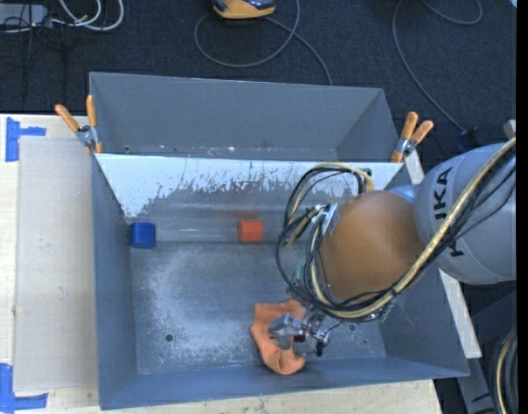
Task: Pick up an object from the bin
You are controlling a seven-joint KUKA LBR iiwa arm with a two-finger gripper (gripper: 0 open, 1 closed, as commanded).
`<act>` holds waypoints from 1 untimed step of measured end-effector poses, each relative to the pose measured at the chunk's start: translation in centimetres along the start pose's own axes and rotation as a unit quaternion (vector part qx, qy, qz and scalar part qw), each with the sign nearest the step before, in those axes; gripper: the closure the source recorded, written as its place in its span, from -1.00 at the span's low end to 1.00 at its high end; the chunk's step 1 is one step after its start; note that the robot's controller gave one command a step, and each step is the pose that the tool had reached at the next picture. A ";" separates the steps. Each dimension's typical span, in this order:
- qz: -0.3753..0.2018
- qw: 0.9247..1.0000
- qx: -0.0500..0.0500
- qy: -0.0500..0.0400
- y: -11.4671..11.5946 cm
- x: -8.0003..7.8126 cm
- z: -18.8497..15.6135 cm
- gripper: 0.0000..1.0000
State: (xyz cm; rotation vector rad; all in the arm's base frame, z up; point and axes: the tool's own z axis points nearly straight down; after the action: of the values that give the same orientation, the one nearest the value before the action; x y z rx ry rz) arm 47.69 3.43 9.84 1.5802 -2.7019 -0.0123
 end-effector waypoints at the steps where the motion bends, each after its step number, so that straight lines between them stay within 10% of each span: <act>1: 0.000 1.000 0.000 0.000 0.0 0.0 -2.0 1.00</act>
Offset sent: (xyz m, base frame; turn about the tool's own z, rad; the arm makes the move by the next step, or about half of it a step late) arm 0.0000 0.0001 0.0303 0.0000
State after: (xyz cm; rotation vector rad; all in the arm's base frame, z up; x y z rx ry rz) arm 47.74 3.47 11.83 1.5801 -2.7024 -0.0131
